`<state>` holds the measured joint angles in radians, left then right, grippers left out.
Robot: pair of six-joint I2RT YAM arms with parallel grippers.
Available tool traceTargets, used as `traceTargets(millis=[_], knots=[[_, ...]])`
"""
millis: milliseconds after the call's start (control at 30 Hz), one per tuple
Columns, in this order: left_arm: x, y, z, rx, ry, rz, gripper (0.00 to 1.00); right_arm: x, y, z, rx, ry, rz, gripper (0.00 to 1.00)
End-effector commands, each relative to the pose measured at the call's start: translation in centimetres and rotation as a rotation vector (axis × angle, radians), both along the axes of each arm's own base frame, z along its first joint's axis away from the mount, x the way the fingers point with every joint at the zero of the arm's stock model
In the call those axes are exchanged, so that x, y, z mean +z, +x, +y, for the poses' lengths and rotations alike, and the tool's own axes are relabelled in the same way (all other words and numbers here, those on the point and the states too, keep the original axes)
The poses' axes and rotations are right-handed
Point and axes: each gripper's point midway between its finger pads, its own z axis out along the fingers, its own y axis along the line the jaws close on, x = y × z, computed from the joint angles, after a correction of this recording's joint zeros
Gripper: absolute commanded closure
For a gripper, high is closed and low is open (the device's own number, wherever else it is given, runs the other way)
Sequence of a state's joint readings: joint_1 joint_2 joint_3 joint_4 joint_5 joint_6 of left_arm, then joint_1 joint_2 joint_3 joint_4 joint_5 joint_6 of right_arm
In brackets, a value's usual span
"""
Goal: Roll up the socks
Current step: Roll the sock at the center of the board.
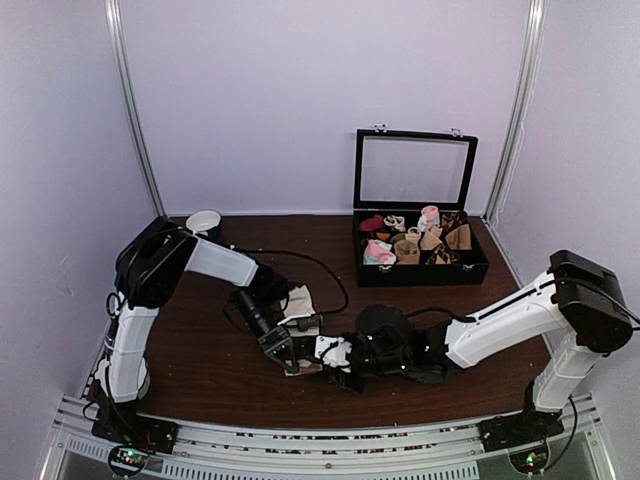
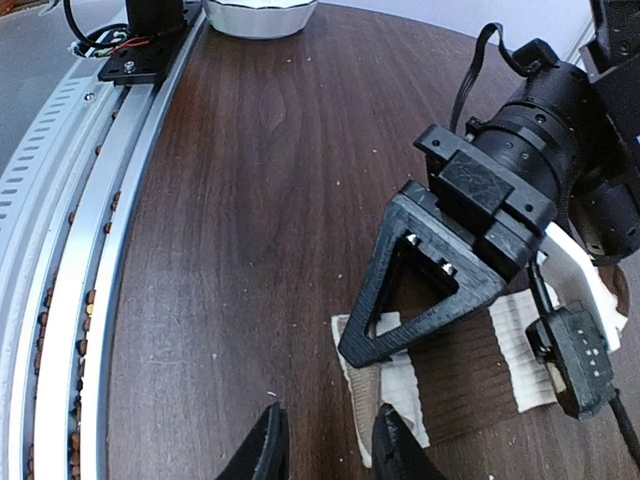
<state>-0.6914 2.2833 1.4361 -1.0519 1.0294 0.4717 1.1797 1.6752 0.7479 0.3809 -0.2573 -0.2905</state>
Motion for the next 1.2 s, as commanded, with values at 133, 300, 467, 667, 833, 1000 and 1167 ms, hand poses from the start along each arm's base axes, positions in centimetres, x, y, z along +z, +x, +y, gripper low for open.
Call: traceTargets(millis=[133,300,467,667,833,1000,1167], knots=[[-0.2,0.2,0.0,0.003,-0.001,0.018,0.99,-2.4,-0.2,2.1,0.134,-0.063,-0.024,0.72],[-0.2,0.2,0.0,-0.006,-0.003,0.014,0.99,-4.2,1.0,2.6,0.124,-0.109,-0.029,0.73],[-0.1,-0.2,0.2,-0.008,-0.008,0.031,0.99,-5.5,1.7,1.9,0.104,-0.141,-0.03,0.74],[-0.1,-0.4,0.4,-0.015,-0.01,0.032,1.0,-5.9,2.5,1.2,0.065,-0.141,-0.048,0.74],[0.0,-0.5,0.3,-0.02,-0.015,0.04,1.0,-5.7,2.9,1.2,0.059,-0.144,-0.055,0.74],[0.1,-0.5,0.4,-0.024,-0.018,0.04,1.0,-6.9,3.3,0.6,0.062,-0.168,-0.016,0.75],[0.2,-0.7,0.5,-0.037,-0.028,0.043,0.99,-8.7,2.9,0.2,0.079,-0.221,0.022,0.81]])
